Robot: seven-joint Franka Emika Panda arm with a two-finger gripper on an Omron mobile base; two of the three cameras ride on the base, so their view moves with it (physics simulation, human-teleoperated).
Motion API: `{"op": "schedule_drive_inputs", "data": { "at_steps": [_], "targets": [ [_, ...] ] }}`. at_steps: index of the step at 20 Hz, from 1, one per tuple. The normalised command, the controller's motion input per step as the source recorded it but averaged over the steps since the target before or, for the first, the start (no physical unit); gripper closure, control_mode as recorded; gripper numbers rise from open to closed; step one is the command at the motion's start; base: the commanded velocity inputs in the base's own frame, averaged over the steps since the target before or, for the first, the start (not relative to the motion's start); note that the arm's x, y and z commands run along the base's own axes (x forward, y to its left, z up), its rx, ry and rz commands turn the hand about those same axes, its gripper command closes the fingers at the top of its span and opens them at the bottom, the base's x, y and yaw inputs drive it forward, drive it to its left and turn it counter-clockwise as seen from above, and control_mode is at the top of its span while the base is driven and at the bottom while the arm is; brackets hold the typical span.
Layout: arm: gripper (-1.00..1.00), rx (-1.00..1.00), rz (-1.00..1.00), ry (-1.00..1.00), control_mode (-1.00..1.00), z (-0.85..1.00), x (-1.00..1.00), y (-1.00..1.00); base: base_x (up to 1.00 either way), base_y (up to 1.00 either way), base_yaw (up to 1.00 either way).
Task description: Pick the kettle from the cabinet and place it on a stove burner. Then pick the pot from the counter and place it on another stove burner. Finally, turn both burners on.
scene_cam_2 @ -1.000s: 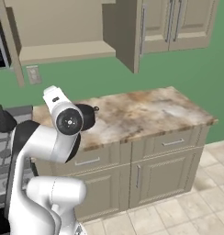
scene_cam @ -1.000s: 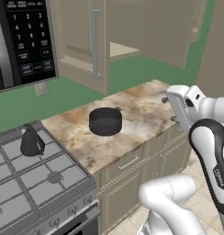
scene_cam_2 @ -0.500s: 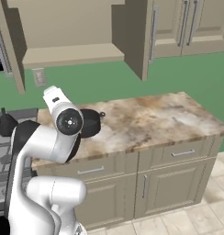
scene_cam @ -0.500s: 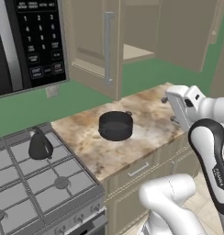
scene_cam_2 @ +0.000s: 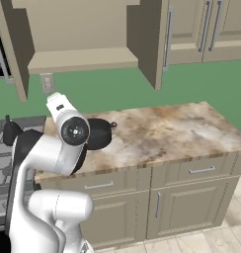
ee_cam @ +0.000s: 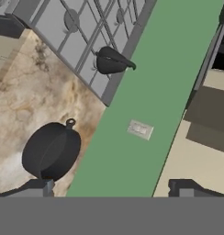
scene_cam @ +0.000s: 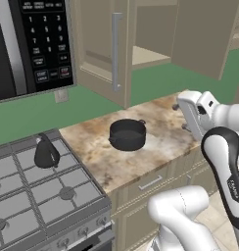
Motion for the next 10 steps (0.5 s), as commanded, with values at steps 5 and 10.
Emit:
{"op": "schedule_drive_inputs", "data": {
  "at_steps": [5, 10],
  "targets": [
    [-1.0, 0.0, 0.0, 0.0, -1.0, 0.0, 0.07, -0.08, 0.0, 0.0, 0.0],
    [-1.0, 0.0, 0.0, 0.04, -1.0, -0.04, 0.0, -0.19, 0.0, 0.0, 0.0]
  ]
}}
